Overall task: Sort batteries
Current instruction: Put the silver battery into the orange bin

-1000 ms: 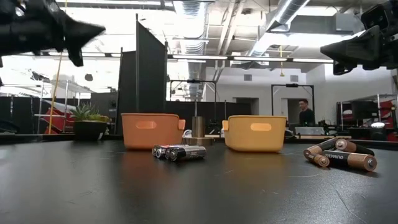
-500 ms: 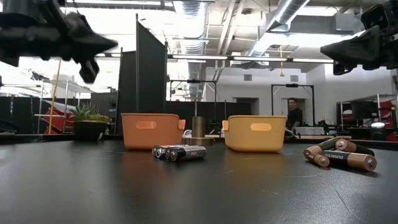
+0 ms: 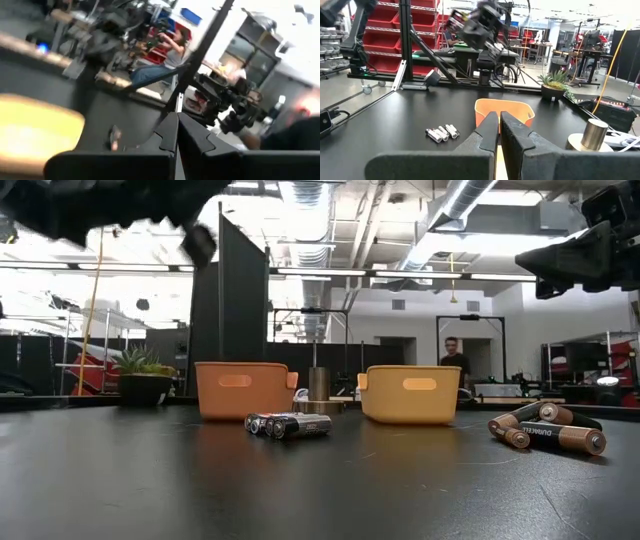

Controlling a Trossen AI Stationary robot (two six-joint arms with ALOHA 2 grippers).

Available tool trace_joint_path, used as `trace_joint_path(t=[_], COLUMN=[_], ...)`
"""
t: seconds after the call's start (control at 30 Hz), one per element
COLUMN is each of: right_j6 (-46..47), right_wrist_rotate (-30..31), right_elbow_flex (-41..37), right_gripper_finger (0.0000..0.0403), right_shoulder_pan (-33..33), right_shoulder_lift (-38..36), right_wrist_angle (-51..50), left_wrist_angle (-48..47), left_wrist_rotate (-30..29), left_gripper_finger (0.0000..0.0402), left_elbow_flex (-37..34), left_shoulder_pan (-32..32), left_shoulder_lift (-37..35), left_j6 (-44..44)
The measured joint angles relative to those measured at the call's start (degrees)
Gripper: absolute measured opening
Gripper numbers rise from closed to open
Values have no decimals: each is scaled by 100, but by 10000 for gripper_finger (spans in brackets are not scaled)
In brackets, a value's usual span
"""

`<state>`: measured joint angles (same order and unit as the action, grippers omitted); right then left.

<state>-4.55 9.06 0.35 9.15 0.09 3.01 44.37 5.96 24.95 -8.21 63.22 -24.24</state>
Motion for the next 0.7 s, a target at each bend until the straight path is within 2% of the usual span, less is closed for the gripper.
trace_joint_path(t=[0.07,0.13,0.33,0.43,0.53,0.7], right_j6=[200,354,800,802,802,802], right_wrist_rotate=[0,0,0,0,0,0], right_elbow_flex=[1,-1,1,0,0,0], right_gripper_finger=[38,38,38,38,38,38], right_shoulder_pan=[22,22,13,13,13,13], right_shoulder_lift=[1,1,-1,0,-1,0], right_wrist_angle=[6,21,28,30,41,36], left_wrist_angle=[-22,-511,-3859,-4459,-4773,-6492], left_wrist_rotate=[-16,-17,-888,-966,-1031,-1413], left_gripper_finger=[18,38,116,144,154,155], left_elbow_flex=[513,1060,2830,3653,4502,5990], left_shoulder_pan=[-232,-337,-684,-851,-1010,-1231], left_shoulder_lift=[449,889,2282,3043,3727,4678], left_j6=[293,348,-11,-559,-705,-887])
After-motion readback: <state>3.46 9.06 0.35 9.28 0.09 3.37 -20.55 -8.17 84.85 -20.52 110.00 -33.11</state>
